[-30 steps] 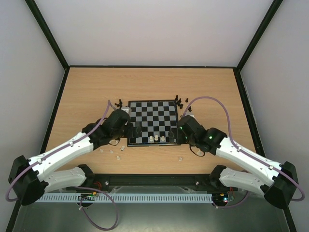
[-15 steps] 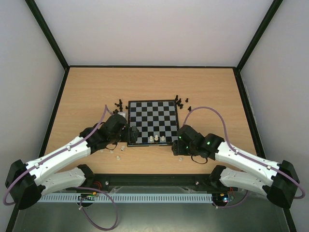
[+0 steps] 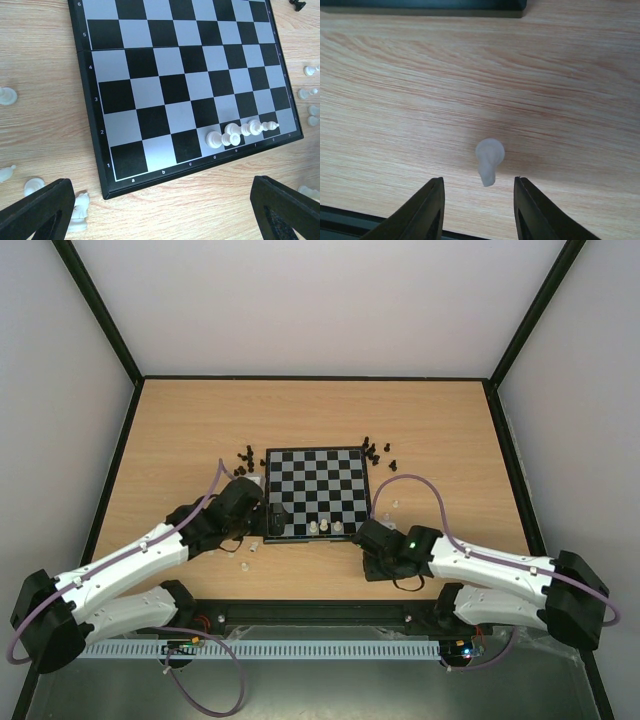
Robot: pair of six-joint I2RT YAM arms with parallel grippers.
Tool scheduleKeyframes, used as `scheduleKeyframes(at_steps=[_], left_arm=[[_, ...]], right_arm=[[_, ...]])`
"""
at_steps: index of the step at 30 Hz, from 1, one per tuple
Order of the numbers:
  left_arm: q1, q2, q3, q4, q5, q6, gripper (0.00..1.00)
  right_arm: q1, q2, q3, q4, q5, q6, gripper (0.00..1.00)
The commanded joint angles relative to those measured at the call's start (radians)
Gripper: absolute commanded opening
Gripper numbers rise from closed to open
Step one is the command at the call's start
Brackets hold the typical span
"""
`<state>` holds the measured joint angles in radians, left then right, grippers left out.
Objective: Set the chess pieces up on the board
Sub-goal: Pick up the chess piece at the center of the board.
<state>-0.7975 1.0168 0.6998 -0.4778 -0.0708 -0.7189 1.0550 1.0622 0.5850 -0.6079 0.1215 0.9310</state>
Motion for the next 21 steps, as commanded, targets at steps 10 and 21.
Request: scheduleKeyframes(at_steps=[10, 21], left_arm=[[-0.003, -0.003, -0.013, 0.008, -0.007, 0.002, 0.99], [-0.003, 0.019, -0.011, 0.020, -0.004, 0.006, 0.99]], right_arm=[[0.015, 0.080, 0.002, -0.015, 0.058, -0.007, 0.22], [0.014, 0.104, -0.002, 0.004, 0.064, -0.016, 0.17]])
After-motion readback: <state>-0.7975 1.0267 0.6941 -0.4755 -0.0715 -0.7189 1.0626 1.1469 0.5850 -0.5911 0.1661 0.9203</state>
